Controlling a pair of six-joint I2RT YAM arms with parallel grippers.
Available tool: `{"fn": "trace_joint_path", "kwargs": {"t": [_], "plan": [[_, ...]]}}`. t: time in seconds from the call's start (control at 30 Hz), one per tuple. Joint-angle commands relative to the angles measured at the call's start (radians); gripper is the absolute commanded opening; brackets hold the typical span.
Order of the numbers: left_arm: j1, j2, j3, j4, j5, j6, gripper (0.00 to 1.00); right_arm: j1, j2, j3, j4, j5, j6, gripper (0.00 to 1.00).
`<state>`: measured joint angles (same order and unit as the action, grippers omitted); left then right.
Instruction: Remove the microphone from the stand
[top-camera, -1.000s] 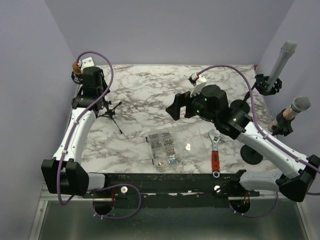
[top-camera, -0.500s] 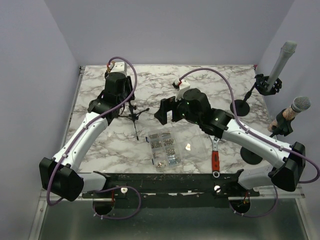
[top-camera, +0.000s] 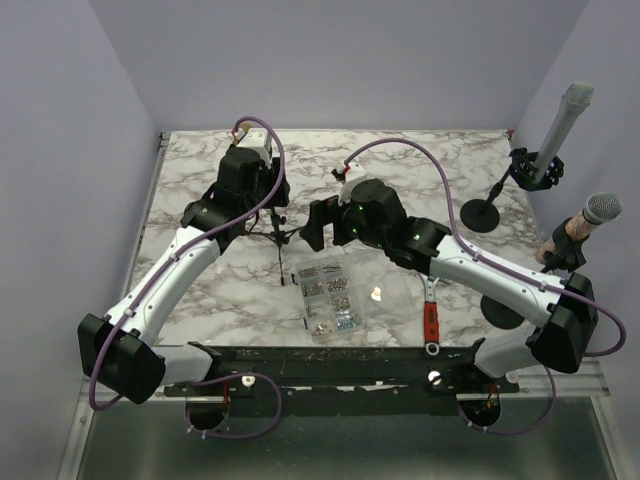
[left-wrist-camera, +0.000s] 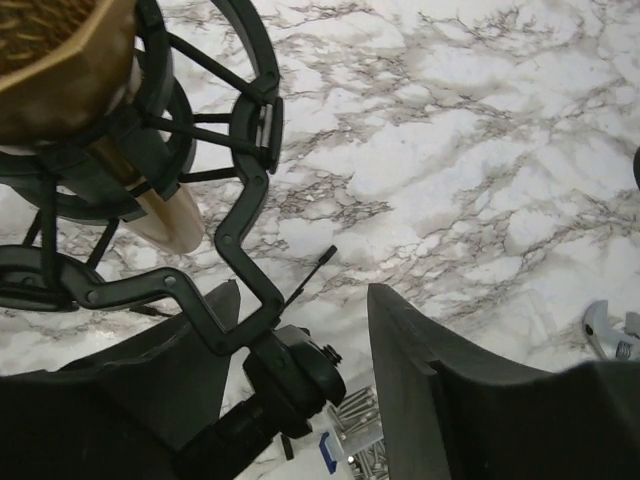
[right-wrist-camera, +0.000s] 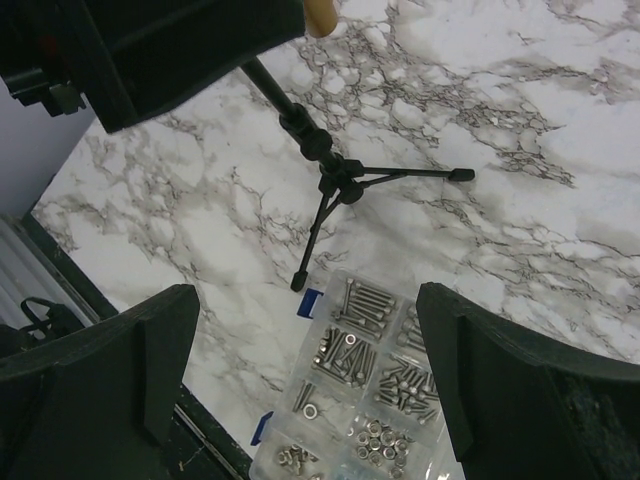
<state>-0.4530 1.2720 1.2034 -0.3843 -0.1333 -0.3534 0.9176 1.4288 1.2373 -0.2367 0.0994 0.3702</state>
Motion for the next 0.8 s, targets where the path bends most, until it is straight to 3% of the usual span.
{"fn": "trace_joint_path", "kwargs": {"t": [0.0, 0.17, 0.43, 0.77], "plan": [[-0.009, -0.064, -0.017, 0.032, 0.054, 0.036, 0.73, 0.011, 0.000, 0.023, 0.044, 0.027, 0.012, 1.00], [0.004, -0.170, -0.025, 0.062, 0.113, 0.038, 0.98, 0.011, -0.048, 0.000, 0.042, 0.056, -0.001, 1.00], [0.066, -0.248, 0.125, 0.010, 0.064, 0.025, 0.99, 0.010, -0.161, -0.044, 0.045, 0.122, -0.012, 1.00], [0.148, -0.081, 0.307, 0.023, 0.037, 0.048, 0.98, 0.010, -0.217, -0.068, 0.023, 0.136, -0.020, 1.00]]}}
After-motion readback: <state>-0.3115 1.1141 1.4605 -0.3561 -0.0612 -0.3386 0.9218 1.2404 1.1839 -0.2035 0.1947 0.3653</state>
